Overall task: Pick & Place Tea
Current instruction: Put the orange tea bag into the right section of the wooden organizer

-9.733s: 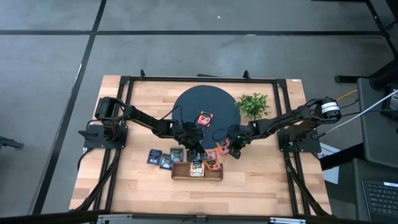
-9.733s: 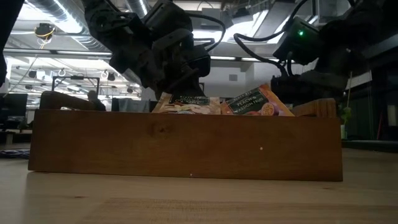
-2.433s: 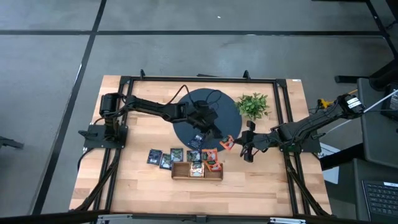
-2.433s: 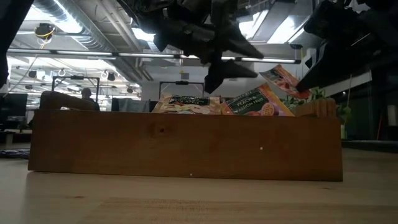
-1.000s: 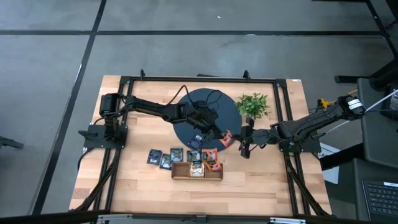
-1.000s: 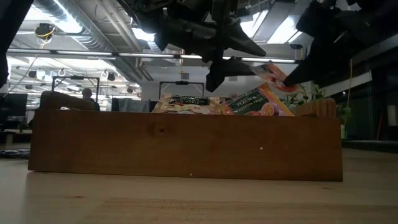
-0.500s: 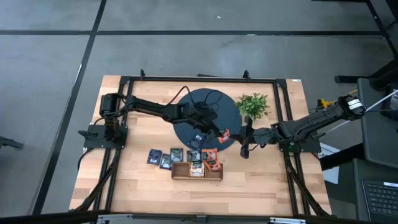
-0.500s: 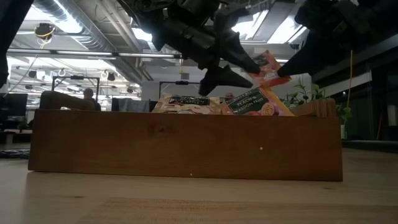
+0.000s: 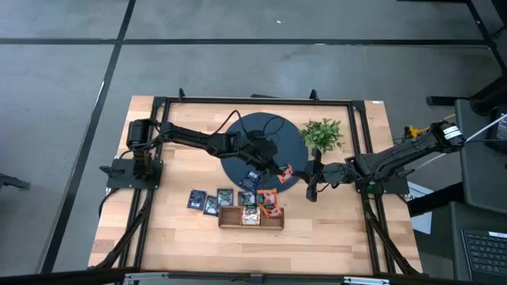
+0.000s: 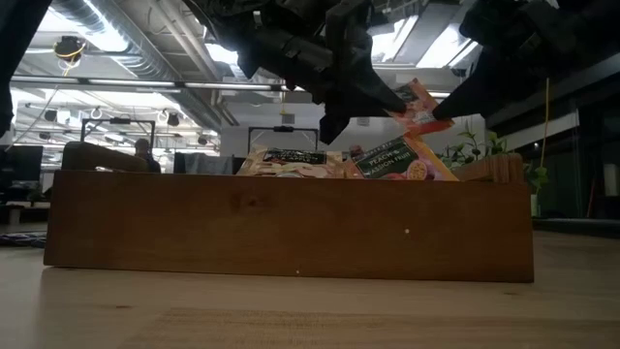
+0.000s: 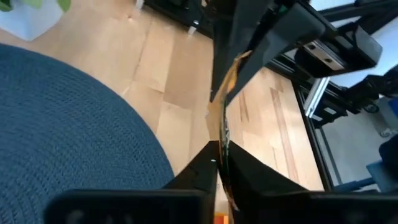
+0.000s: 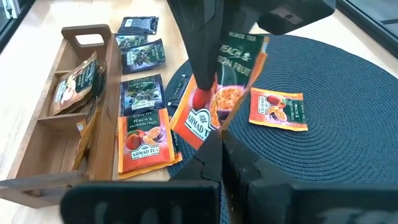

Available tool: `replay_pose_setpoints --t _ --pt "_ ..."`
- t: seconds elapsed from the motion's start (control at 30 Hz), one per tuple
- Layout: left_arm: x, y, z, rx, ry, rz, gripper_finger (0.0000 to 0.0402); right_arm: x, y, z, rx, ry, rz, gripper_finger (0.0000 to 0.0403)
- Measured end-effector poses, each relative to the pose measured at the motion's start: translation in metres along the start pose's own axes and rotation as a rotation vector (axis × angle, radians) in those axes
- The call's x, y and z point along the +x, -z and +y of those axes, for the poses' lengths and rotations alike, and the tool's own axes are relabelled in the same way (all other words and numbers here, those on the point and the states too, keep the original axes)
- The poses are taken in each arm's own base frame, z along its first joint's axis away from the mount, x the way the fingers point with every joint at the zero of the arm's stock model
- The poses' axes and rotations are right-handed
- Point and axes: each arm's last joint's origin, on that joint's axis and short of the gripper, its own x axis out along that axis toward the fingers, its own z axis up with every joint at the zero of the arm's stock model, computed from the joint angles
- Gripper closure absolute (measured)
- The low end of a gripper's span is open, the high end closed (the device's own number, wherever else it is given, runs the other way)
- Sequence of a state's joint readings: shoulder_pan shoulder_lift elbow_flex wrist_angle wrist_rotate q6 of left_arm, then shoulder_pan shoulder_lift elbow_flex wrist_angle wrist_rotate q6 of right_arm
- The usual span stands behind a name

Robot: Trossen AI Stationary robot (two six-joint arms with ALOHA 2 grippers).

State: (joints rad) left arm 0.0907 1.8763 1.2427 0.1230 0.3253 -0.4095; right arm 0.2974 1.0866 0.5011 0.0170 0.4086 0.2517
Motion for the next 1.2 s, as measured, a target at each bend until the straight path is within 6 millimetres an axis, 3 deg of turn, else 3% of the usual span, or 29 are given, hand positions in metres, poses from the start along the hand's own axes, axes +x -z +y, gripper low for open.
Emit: replay_pose_setpoints --t 0.2,0.63,0.9,1.2 --pt "0.001 0.002 -0.005 0.017 0.067 0.030 0.0396 0.000 0.001 0.000 -0.004 -0.005 0.007 0.0372" --pt "0.004 0.018 -0.031 0.015 0.287 0.185 0.0399 -0.001 0.005 0.007 -0.002 -0.278 0.102 0.0228" --pt "0.011 0.043 -0.063 0.053 0.345 0.308 0.0398 -0.001 0.005 0.007 0.000 -0.281 0.103 0.0214" --pt "0.015 0.059 -0.080 0.093 0.188 0.306 0.0398 -0.001 0.004 0.008 0.057 -0.276 0.100 0.0214"
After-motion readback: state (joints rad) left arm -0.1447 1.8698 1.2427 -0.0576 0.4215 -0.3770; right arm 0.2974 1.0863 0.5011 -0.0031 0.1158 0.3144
